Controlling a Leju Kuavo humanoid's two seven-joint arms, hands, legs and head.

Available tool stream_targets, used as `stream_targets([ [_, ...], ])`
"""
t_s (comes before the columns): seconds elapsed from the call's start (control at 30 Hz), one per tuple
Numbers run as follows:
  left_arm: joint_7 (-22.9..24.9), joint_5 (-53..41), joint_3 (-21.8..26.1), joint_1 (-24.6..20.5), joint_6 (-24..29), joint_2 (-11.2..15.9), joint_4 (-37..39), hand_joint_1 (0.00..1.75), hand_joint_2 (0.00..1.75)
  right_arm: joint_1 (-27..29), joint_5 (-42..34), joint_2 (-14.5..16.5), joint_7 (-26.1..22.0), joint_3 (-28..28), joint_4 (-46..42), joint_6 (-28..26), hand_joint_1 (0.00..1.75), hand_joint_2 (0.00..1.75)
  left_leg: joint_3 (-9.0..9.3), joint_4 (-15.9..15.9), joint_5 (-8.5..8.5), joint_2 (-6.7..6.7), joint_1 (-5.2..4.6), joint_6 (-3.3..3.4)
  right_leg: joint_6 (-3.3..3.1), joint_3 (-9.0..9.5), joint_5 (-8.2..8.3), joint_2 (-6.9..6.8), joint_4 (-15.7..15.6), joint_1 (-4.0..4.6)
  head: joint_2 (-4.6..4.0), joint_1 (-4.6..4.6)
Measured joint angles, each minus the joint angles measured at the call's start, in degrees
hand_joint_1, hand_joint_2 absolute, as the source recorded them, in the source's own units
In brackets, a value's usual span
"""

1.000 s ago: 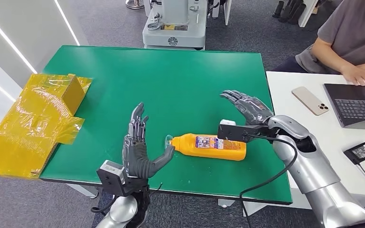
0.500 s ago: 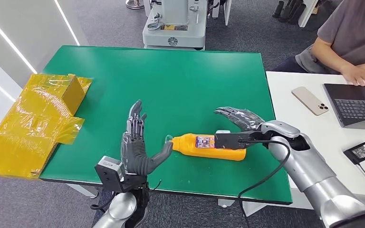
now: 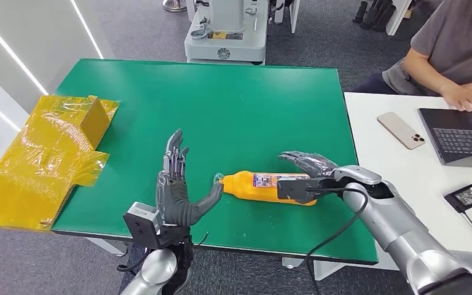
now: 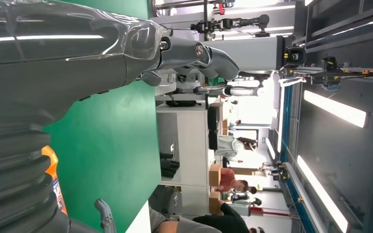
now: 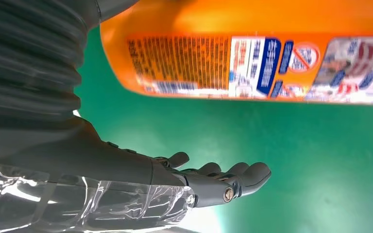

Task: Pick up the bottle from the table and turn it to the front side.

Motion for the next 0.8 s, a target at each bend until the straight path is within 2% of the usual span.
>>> stream_targets([
  [0.5, 0.3, -0.2, 0.0, 0.0, 0.1, -0.3, 0.0, 0.00, 1.75, 0.4, -0.3, 1.4, 0.3, 0.6, 5.5, -2.5, 0.00, 1.75, 0.00, 0.0, 0.00, 0.00, 0.00, 0.00, 0.00, 0.00, 0.00, 0.00, 0.0, 0.00, 0.00, 0.00],
  [0.53, 0.4, -0.2, 0.0, 0.0, 0.0, -0.3, 0.0, 0.00, 1.75, 0.6, -0.3, 1.4, 0.3, 0.6, 5.6, -2.9, 0.14, 1.75, 0.00, 0.0, 0.00, 0.00, 0.00, 0.00, 0.00, 0.00, 0.00, 0.00, 0.0, 0.00, 0.00, -0.01],
  [0.63, 0.4, -0.2, 0.0, 0.0, -0.1, -0.3, 0.0, 0.00, 1.75, 1.3, -0.3, 1.4, 0.3, 0.6, 6.1, -4.6, 1.19, 1.75, 0.00, 0.0, 0.00, 0.00, 0.00, 0.00, 0.00, 0.00, 0.00, 0.00, 0.0, 0.00, 0.00, 0.00],
  [0.67, 0.4, -0.2, 0.0, 0.0, -0.1, -0.3, 0.0, 0.00, 1.75, 1.6, -0.3, 1.4, 0.3, 0.5, 6.2, -5.3, 1.44, 1.75, 0.00, 0.0, 0.00, 0.00, 0.00, 0.00, 0.00, -0.01, 0.00, 0.00, 0.0, 0.00, 0.00, 0.00],
  [0.8, 0.4, -0.2, 0.0, 0.0, -0.2, -0.3, 0.0, 0.00, 1.75, 2.5, -0.2, 1.4, -0.2, 0.1, 6.4, -7.5, 1.70, 1.75, 0.01, 0.0, 0.00, 0.01, 0.00, 0.00, 0.00, 0.00, 0.00, 0.01, 0.0, 0.00, 0.00, -0.01],
])
